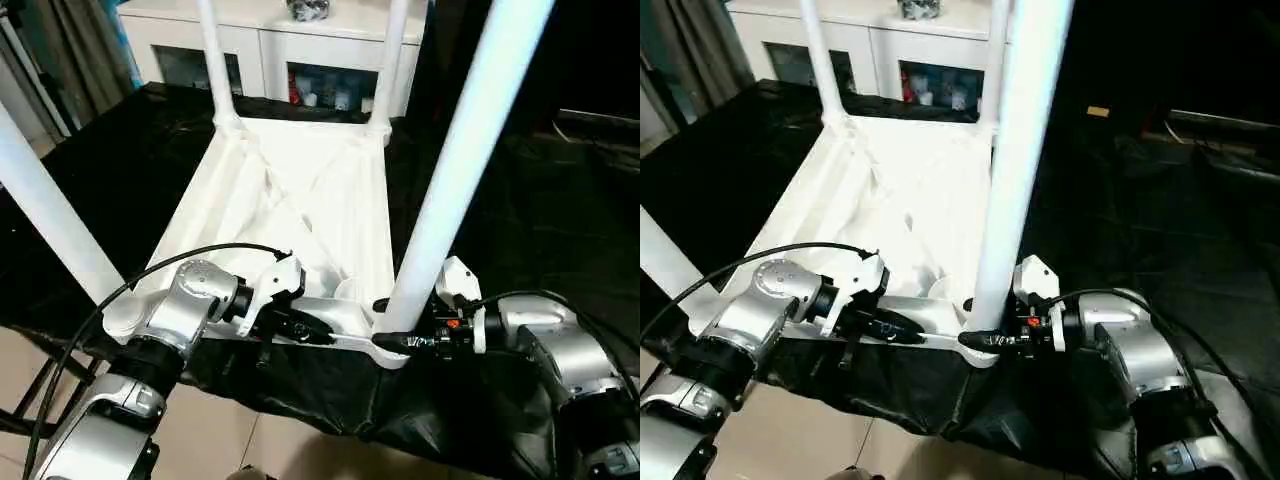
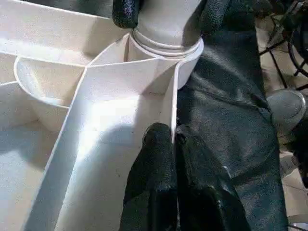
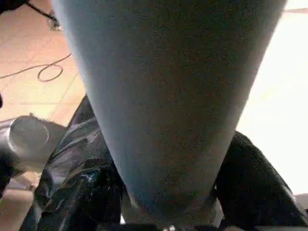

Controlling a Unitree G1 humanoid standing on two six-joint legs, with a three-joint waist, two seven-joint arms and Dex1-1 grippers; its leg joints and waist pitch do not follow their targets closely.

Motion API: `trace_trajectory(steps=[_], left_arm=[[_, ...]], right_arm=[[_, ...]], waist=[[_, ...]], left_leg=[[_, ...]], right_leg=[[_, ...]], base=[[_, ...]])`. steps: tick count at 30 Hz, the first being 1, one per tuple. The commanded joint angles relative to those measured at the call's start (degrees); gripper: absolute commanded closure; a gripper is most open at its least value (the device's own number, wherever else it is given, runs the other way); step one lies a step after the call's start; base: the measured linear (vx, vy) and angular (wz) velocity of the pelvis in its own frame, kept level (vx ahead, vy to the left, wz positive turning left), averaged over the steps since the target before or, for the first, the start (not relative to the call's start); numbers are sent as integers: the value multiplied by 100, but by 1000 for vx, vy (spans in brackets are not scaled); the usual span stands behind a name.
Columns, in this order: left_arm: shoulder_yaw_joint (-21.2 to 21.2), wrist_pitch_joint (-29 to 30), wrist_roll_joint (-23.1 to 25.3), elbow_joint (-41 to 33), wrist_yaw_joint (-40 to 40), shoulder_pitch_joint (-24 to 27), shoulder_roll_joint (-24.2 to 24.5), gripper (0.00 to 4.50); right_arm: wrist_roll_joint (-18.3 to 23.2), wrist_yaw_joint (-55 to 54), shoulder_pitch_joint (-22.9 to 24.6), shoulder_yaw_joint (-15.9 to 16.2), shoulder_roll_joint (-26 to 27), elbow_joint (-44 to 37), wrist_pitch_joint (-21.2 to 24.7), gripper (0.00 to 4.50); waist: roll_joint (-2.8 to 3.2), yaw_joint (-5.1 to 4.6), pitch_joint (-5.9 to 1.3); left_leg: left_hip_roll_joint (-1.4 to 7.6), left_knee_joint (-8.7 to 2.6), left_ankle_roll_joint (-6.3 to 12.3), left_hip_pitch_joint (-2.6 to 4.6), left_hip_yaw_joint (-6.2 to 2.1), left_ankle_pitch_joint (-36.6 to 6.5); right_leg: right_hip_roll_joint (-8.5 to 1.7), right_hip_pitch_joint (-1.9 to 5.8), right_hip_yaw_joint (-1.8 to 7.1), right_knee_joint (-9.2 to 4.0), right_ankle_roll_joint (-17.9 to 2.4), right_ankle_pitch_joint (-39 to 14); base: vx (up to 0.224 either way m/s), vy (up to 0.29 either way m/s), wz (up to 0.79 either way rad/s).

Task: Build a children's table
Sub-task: Rotate leg to tighten

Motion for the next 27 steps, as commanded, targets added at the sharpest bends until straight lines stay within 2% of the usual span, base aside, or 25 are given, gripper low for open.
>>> trace_trajectory(steps=[1, 7, 9, 11, 13, 14, 15, 16, 17, 18, 19, 20, 21, 22, 23, 24, 25, 27], left_arm=[[20, -66, -170, 24, -74, -138, -65, 450], [23, -130, -116, 100, 5, -152, -59, 450], [64, -121, -75, 134, 210, -152, -80, 450], [136, -79, 34, 185, 674, -148, -141, 450], [257, 82, 113, 139, 1347, -100, -335, 450], [257, 82, 113, 139, 1347, -100, -335, 450], [277, 100, 120, 120, 1457, -89, -375, 450], [288, 109, 124, 110, 1517, -83, -397, 450], [323, 219, 133, -5, 1791, -30, -545, 450], [323, 219, 133, -5, 1791, -30, -545, 450], [323, 219, 133, -5, 1791, -30, -545, 450], [332, 342, 142, -137, 2014, 30, -696, 450], [298, 477, 207, -282, 2390, 105, -974, 450], [266, 558, 250, -370, 2656, 153, -1163, 450], [266, 558, 250, -370, 2656, 153, -1163, 450], [242, 588, 313, -395, 2958, 171, -1345, 450], [222, 576, 349, -395, 3120, 175, -1439, 450], [218, 562, 368, -384, 3305, 171, -1547, 450]], right_arm=[[-9, 302, 54, 266, 27, 129, 186, 227], [42, 258, 57, 220, 78, 146, 194, 239], [46, 26, 91, 129, 150, 145, 194, 240], [-95, -689, 143, -50, 324, 231, 139, 241], [-429, -1822, 249, -242, 607, 314, 38, 243], [-429, -1822, 249, -242, 607, 314, 38, 247], [-484, -2010, 266, -267, 660, 322, 29, 249], [-514, -2111, 275, -281, 689, 326, 25, 250], [-603, -2619, 323, -368, 875, 326, 105, 250], [-603, -2619, 323, -368, 875, 326, 105, 251], [-603, -2619, 323, -368, 875, 326, 105, 252], [-667, -3143, 370, -476, 1092, 320, 194, 253], [-752, -4003, 430, -636, 1523, 328, 310, 253], [-814, -4602, 471, -748, 1829, 334, 384, 253], [-814, -4602, 471, -748, 1829, 334, 384, 253], [-882, -5095, 513, -798, 2121, 318, 463, 253], [-924, -5318, 541, -801, 2267, 293, 488, 253], [-998, -5481, 582, -748, 2401, 225, 451, 253]], waist=[[-83, 9, -311], [-77, 17, -322], [-82, 18, -316], [-84, 17, -306], [-78, -33, -280], [-79, -85, -256], [-98, -134, -261], [-94, -153, -261], [-81, -166, -256], [-88, -162, -251], [-101, -178, -251], [-103, -177, -254], [-91, -178, -245], [-74, -208, -233], [-78, -229, -236], [-92, -273, -241], [-84, -292, -246], [-91, -295, -231]], left_leg=[[338, -359, 431, 76, -113, -1146], [332, -357, 384, 79, -117, -1150], [330, -355, 404, 71, -116, -1132], [323, -358, 374, 72, -116, -1184], [323, -398, 185, 71, -143, -1446], [311, -424, 65, 82, -158, -1650], [290, -431, 22, 56, -182, -1766], [299, -438, 5, 44, -193, -1758], [301, -439, 7, 80, -180, -1855], [300, -431, 5, 107, -180, -1915], [282, -431, 22, 98, -181, -1934], [285, -434, 51, 91, -182, -1908], [306, -442, 37, 105, -179, -1906], [311, -460, -28, 101, -179, -1936], [302, -469, -87, 96, -194, -1971], [285, -485, -129, 67, -217, -2033], [286, -484, -122, 105, -209, -2072], [254, -468, -44, 136, -197, -2187]], right_leg=[[-366, 264, 239, -358, -1489, -1033], [-361, 268, 241, -349, -1472, -985], [-361, 264, 241, -348, -1488, -930], [-363, 256, 241, -365, -1457, -1069], [-383, 244, 244, -409, -1311, -1580], [-378, 234, 239, -453, -1199, -1937], [-389, 266, 230, -477, -1065, -2245], [-390, 268, 232, -478, -1018, -2290], [-381, 208, 247, -513, -956, -2399], [-380, 194, 245, -534, -939, -2459], [-379, 205, 247, -541, -906, -2536], [-375, 208, 245, -549, -870, -2556], [-376, 183, 260, -549, -874, -2511], [-363, 156, 267, -546, -913, -2437], [-362, 164, 250, -537, -896, -2493], [-359, 202, 225, -537, -823, -2613], [-356, 170, 232, -568, -773, -2628], [-353, 136, 249, -614, -703, -2818]], base=[[0, 0, 0], [0, 0, 0], [0, 0, 0], [0, 0, 0], [0, 0, 0], [0, 0, 0], [0, 0, 0], [0, 0, 0], [0, 0, 0], [0, 0, 0], [0, 0, 0], [0, 0, 0], [0, 0, 0], [0, 0, 0], [0, 0, 0], [0, 0, 0], [0, 0, 0], [0, 0, 0]])
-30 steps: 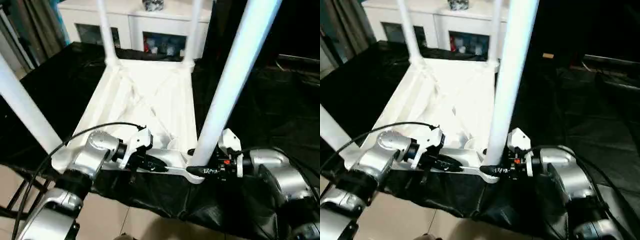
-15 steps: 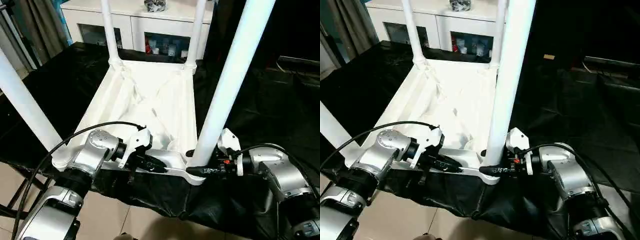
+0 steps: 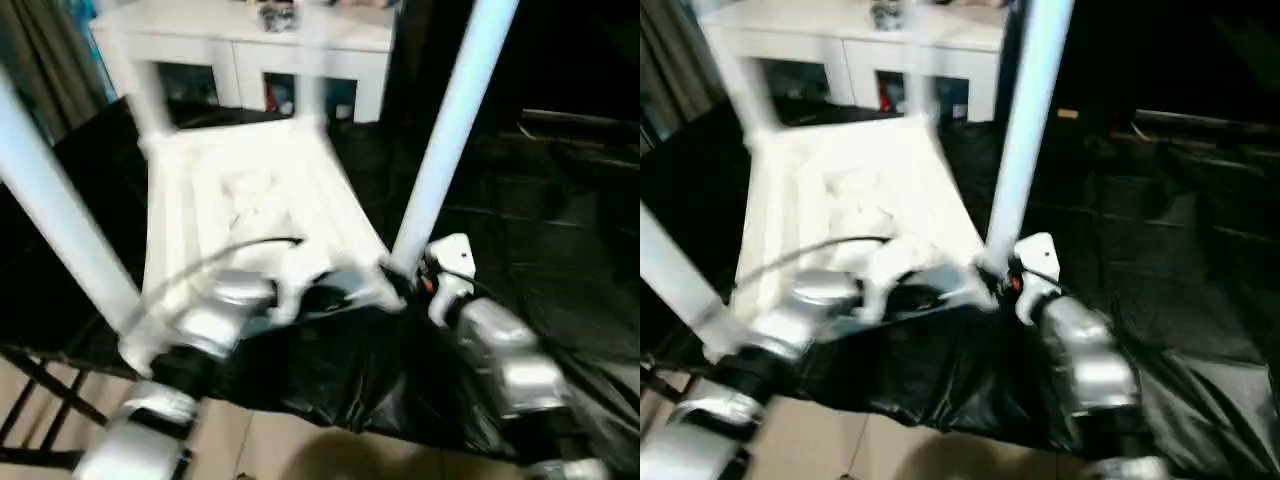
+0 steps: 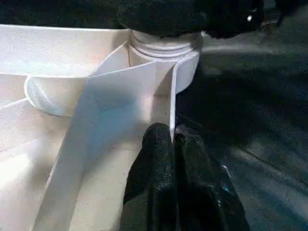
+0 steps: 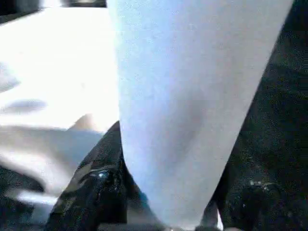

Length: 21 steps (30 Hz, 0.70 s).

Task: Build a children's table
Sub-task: Rotate leg to tighten

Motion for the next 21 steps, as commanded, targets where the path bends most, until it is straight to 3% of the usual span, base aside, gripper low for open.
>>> trace_trajectory(steps=[1, 2, 3, 5, 6, 8, 10, 13, 15, 18, 21], left_arm=[[-82, -109, -214, -119, 312, 28, -453, 450], [-107, -147, -197, -107, 377, 16, -491, 450], [-143, -221, -202, -96, 345, 4, -494, 450], [-161, -247, -220, -115, 262, 13, -470, 450], [-165, -257, -226, -122, 235, 18, -461, 450], [-178, -289, -268, -216, 35, 72, -386, 450], [-175, -328, -335, -333, -229, 139, -278, 450], [-190, -331, -379, -491, -550, 217, -88, 450], [-214, -382, -411, -526, -790, 238, 68, 450], [-236, -489, -562, -548, -1435, 242, 411, 450], [-213, -512, -611, -544, -1679, 226, 537, 450]], right_arm=[[-124, -155, 275, 450, 344, 209, 296, 253], [-173, -212, 300, 502, 369, 155, 202, 253], [-86, -207, 315, 443, 382, 99, 73, 219], [11, -169, 304, 360, 368, 102, 30, 184], [41, -143, 301, 341, 361, 102, 21, 176], [147, 41, 285, 269, 283, 72, 23, 164], [222, 362, 274, 252, 135, 10, 51, 138], [257, 814, 280, 318, -149, -104, 77, 130], [221, 1160, 281, 422, -397, -147, 24, 97], [409, 2225, 262, 619, -946, -218, -141, 95], [571, 2785, 246, 674, -1162, -277, -109, 95]], waist=[[-77, -8, -186], [-61, 0, -193], [-69, 0, -197], [-24, -4, -208], [-31, -10, -216], [-25, -5, -223], [-44, -2, -230], [-64, 31, -250], [-62, 54, -257], [-75, 76, -286], [-53, 92, -298]], left_leg=[[266, -494, -14, 56, -198, -2220], [273, -495, -10, 85, -194, -2276], [269, -496, 0, 105, -192, -2326], [280, -525, 12, 90, -205, -2304], [285, -532, 13, 77, -208, -2264], [296, -539, 79, 55, -195, -2101], [292, -527, 122, 52, -181, -2037], [292, -487, 261, 41, -149, -1668], [290, -462, 370, 48, -125, -1460], [291, -426, 517, 7, -126, -1110], [309, -404, 631, 14, -117, -915]], right_leg=[[-353, 116, 234, -623, -627, -2944], [-343, 92, 237, -645, -569, -2978], [-342, 85, 242, -649, -566, -2954], [-341, 119, 237, -644, -595, -2787], [-336, 135, 233, -629, -622, -2661], [-337, 166, 245, -590, -775, -2207], [-342, 183, 248, -572, -853, -2076], [-347, 213, 260, -525, -1014, -1624], [-349, 211, 264, -509, -1092, -1417], [-340, 273, 237, -427, -1216, -981], [-331, 260, 234, -386, -1363, -625]], base=[[0, 0, 0], [0, 0, 0], [0, 0, 0], [0, 0, 0], [0, 0, 0], [0, 0, 0], [0, 0, 0], [0, 0, 0], [0, 0, 0], [0, 0, 0], [0, 0, 0]])
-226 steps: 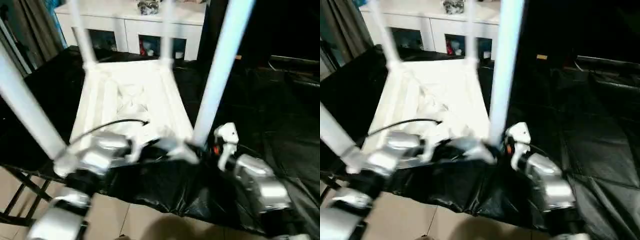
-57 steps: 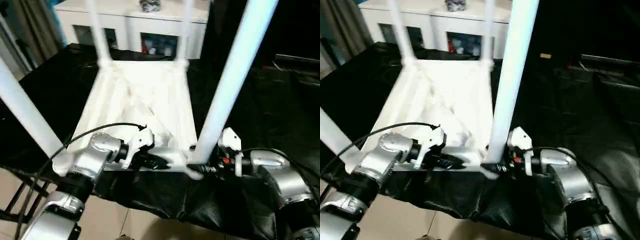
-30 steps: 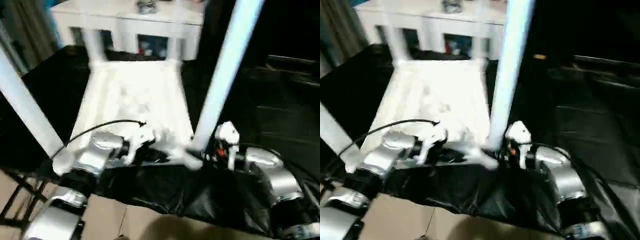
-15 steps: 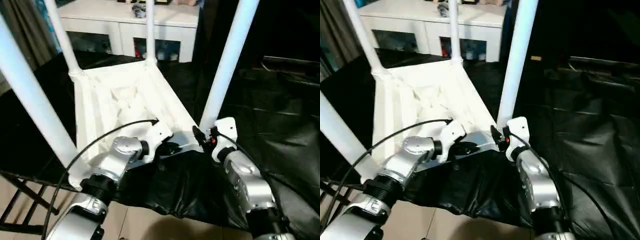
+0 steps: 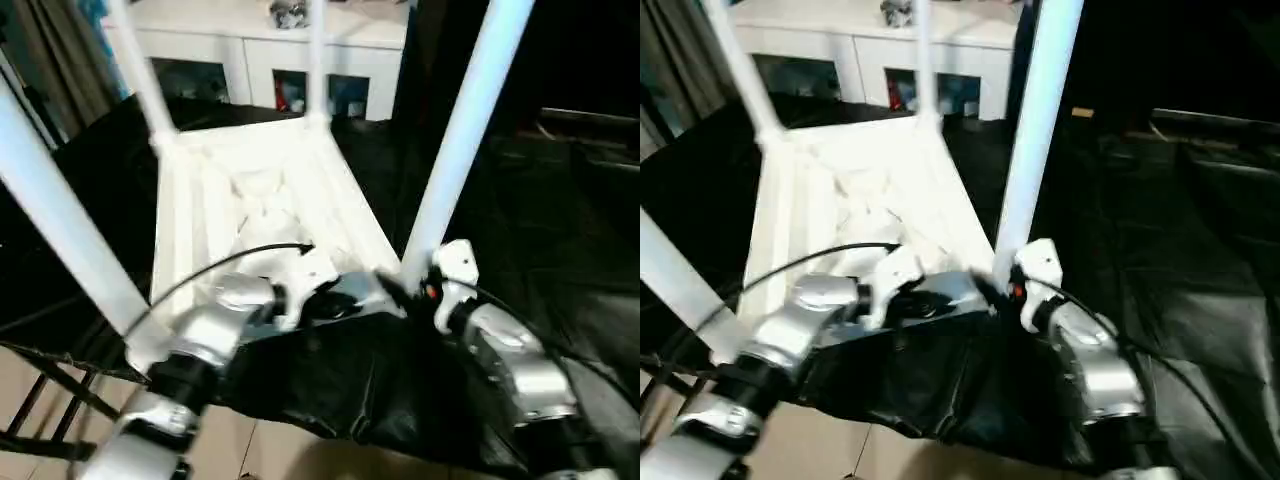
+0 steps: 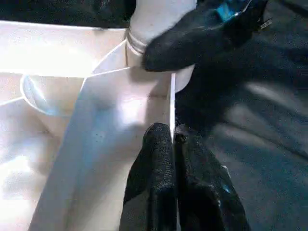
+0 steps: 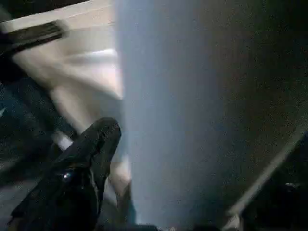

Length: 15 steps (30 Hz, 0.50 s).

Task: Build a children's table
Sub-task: Rotate leg to tighten

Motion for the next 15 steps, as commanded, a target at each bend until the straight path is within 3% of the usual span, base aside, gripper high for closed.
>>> trace_trajectory(steps=[1, 3, 5, 10, 12, 13, 15], left_arm=[[-55, -137, -286, -122, -485, -12, -22, 450], [-54, -157, -322, -70, -727, -57, 96, 450], [-60, -208, -347, 46, -991, -146, 228, 450], [-100, -309, -405, 316, -1295, -355, 328, 450], [-112, -325, -398, 348, -1328, -379, 331, 450], [-120, -354, -382, 373, -1363, -399, 335, 450], [-121, -376, -371, 425, -1431, -437, 326, 450]], right_arm=[[212, 757, 28, 206, -151, -126, 137, 95], [338, 1301, -6, 282, -351, -182, 200, 95], [388, 1889, -80, 446, -599, -175, 202, 95], [357, 2463, -328, 699, -779, 130, 51, 95], [342, 2532, -365, 738, -784, 177, 54, 95], [340, 2620, -398, 772, -792, 213, 68, 123], [349, 2769, -451, 825, -788, 271, 113, 134]], waist=[[-94, 13, -326], [-92, 61, -333], [-82, 98, -311], [-93, 125, -279], [-108, 126, -267], [-111, 124, -269], [-110, 125, -275]], left_leg=[[324, -285, 669, 36, -116, -766], [326, -250, 792, 18, -99, -590], [336, -241, 813, 20, -88, -749], [345, -276, 495, 37, -101, -1196], [347, -280, 403, 37, -102, -1305], [348, -284, 372, 36, -107, -1330], [342, -279, 372, 34, -106, -1273]], right_leg=[[-338, 262, 243, -258, -1439, -384], [-311, 267, 224, -207, -1542, -71], [-325, 236, 221, -219, -1574, -234], [-358, 213, 234, -280, -1473, -1032], [-362, 207, 242, -289, -1444, -1192], [-364, 213, 245, -289, -1433, -1222], [-358, 213, 244, -282, -1442, -1146]], base=[[0, 0, 0], [0, 0, 0], [0, 0, 0], [0, 0, 0], [0, 0, 0], [0, 0, 0], [0, 0, 0]])
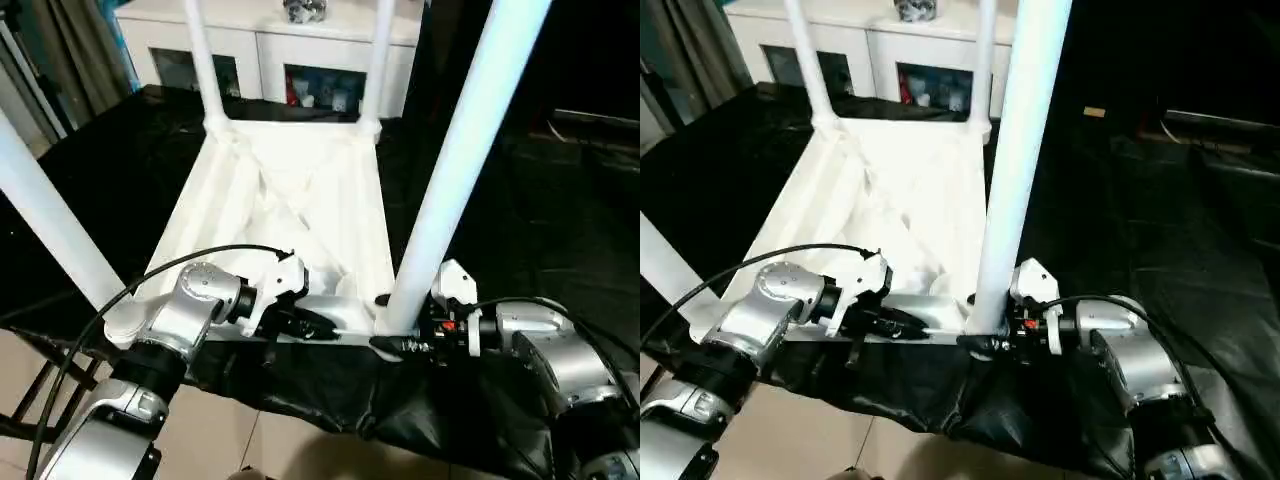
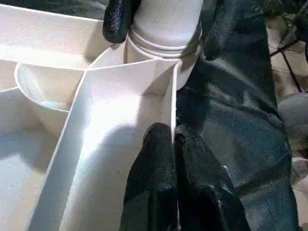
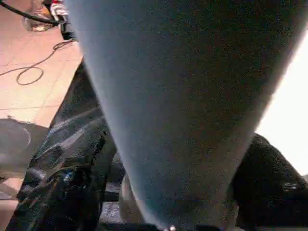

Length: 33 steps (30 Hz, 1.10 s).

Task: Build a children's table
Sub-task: Rotate leg to tighten

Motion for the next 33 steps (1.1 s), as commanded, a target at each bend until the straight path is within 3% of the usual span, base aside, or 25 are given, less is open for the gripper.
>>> trace_trajectory(steps=[1, 5, 14, 20, 21, 24, 25, 27, 33], left_arm=[[17, -124, -172, -24, -55, -183, -93, 450], [3, -215, -152, 145, -135, -267, -100, 450], [30, -263, -107, 236, -54, -260, -83, 450], [145, -190, 97, 253, 772, -222, -207, 450], [236, -34, 167, 194, 1319, -167, -369, 450], [297, 130, 233, -4, 1932, -33, -648, 450], [287, 141, 273, -45, 2060, -5, -701, 450], [279, 265, 306, -190, 2342, 87, -885, 450], [134, 532, 480, -499, 3279, 296, -1512, 450]], right_arm=[[65, 300, -37, 242, 34, 2, 55, 142], [94, 519, -88, 338, 54, 42, 109, 175], [123, 414, -58, 259, 183, 90, 136, 197], [-8, -977, 16, -233, 587, 232, 120, 197], [-175, -1884, 95, -450, 831, 294, 100, 202], [-376, -2843, 303, -613, 1169, 195, 145, 214], [-395, -2997, 361, -644, 1251, 140, 158, 219], [-498, -3581, 498, -741, 1523, 22, 297, 234], [-816, -5169, 794, -847, 2385, -334, 556, 244]], waist=[[-86, 16, -309], [-78, 49, -330], [-83, 84, -325], [-80, 64, -292], [-99, 14, -276], [-110, -71, -250], [-119, -86, -255], [-109, -97, -248], [-75, -111, -249]], left_leg=[[330, -381, 368, 80, -113, -1193], [319, -347, 493, 75, -104, -965], [332, -360, 431, 80, -110, -1056], [337, -395, 245, 89, -120, -1338], [322, -430, 77, 88, -150, -1570], [313, -458, -93, 118, -165, -1828], [301, -465, -76, 84, -184, -1799], [297, -461, -22, 117, -167, -1858], [296, -492, -31, 112, -161, -1787]], right_leg=[[-354, 263, 239, -359, -1450, -1049], [-347, 271, 230, -317, -1549, -646], [-358, 273, 229, -324, -1529, -816], [-370, 237, 244, -377, -1403, -1316], [-383, 239, 234, -411, -1256, -1744], [-381, 197, 245, -484, -1049, -2230], [-388, 238, 239, -489, -951, -2333], [-370, 182, 256, -530, -875, -2381], [-342, 169, 270, -532, -809, -2161]], base=[[0, 0, 0], [0, 0, 0], [0, 0, 0], [0, 0, 0], [0, 0, 0], [0, 0, 0], [0, 0, 0], [0, 0, 0], [0, 0, 0]])
